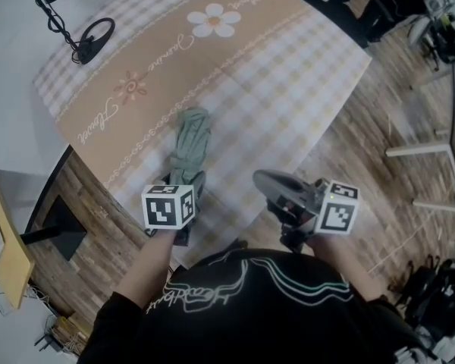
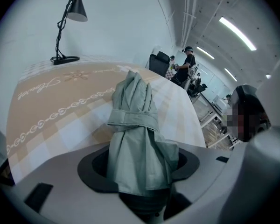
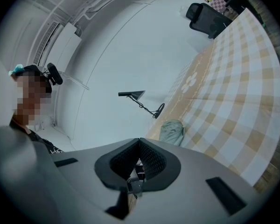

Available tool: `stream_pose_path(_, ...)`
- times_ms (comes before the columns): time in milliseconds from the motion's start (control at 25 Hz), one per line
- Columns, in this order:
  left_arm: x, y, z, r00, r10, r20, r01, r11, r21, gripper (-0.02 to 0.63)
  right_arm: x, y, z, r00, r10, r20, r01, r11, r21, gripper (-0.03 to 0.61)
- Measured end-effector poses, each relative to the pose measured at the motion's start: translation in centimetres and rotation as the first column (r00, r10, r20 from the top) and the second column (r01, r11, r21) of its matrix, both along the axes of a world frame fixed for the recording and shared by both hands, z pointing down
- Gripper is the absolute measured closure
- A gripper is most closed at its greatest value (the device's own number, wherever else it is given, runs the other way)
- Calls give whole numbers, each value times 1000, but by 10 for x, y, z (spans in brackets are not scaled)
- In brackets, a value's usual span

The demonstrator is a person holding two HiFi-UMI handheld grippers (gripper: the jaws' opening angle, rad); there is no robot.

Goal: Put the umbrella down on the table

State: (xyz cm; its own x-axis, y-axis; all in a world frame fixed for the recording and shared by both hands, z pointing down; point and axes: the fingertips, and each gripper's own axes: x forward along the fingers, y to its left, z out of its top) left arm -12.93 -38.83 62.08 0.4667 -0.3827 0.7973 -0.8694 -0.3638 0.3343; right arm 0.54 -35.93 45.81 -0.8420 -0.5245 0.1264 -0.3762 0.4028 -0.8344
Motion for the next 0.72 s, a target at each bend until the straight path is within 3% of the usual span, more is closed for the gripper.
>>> stream_pose_path(400,3,1,5,991,18,135,-25,998,51,348,-16,3,4,999,-49,18,49,999,-17,566)
stream_pose_path(600,7,1,3,994,12,111,-19,998,61,344,-13,12,5,997,-63,37,64,998,-27,566)
stream_pose_path(720,10,1,0,999,4,53,-6,999,34,313,-12,19,2,996,-74,56,76,997,-29,566)
